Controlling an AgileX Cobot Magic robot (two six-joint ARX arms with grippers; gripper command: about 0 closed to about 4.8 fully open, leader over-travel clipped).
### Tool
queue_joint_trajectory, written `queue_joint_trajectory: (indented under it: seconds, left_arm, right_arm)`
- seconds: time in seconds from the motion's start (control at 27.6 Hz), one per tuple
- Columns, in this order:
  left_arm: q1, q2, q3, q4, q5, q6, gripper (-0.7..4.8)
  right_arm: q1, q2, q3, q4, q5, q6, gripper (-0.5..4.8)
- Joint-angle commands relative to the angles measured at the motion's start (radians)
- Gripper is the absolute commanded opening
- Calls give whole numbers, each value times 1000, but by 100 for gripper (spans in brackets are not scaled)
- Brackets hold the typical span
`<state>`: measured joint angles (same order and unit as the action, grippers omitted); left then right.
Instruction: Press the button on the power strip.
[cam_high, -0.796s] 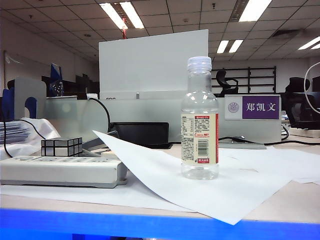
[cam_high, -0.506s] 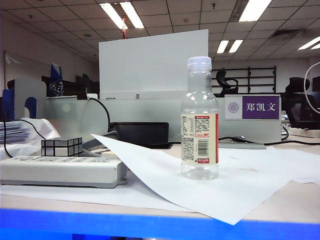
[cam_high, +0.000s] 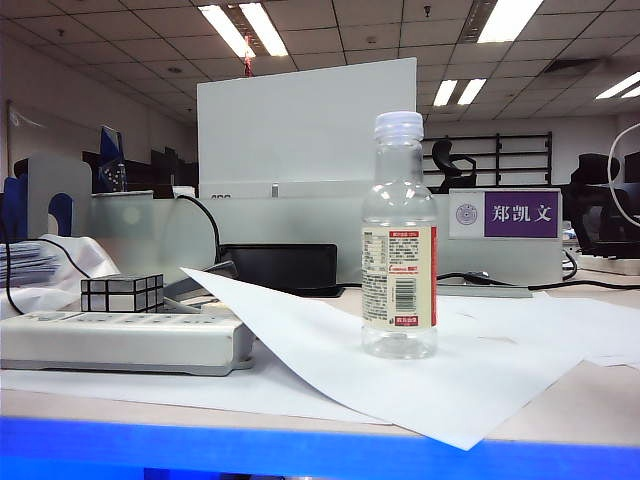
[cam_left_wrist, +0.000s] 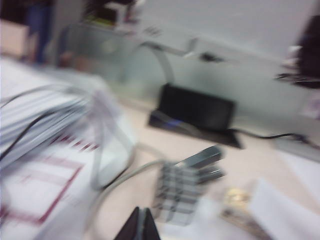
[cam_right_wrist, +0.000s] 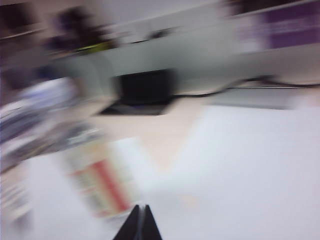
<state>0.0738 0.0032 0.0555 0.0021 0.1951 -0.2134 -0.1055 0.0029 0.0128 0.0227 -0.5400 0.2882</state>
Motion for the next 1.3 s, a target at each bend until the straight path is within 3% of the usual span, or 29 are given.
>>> queue_joint_trajectory:
  seconds: [0.04,0.33,0.47,0.54,0.76,0.94,1.12,1.3]
  left_arm:
    - [0,-1,21,5,90,23,-4]
    - [0,5,69,-76,110,26,-4]
    - [0,33,112,-79,121,27,-4]
    - [0,68,148,-93,120,42,-4]
    - [0,275,293,-126,126,92,-4]
    - [0,520,459,-188,128,124,-4]
    - [-1,822,639,-302,232,246,-5]
    - [-37,1003,737,-379,240,335,-5]
  right_arm:
    - [1,-2,6,18,-150,15,3]
    - [2,-1,44,-100,-327,30,3]
    - [8,-1,45,-127,-487,30,4]
    - [28,-1,45,-125,-505,29,3]
    - [127,-1,72,-120,-402,-26,4]
    - [215,-1,119,-124,-258,-86,3]
    - [294,48,139,-199,-179,-117,4]
    - [390,159,143,-215,-154,-165,4]
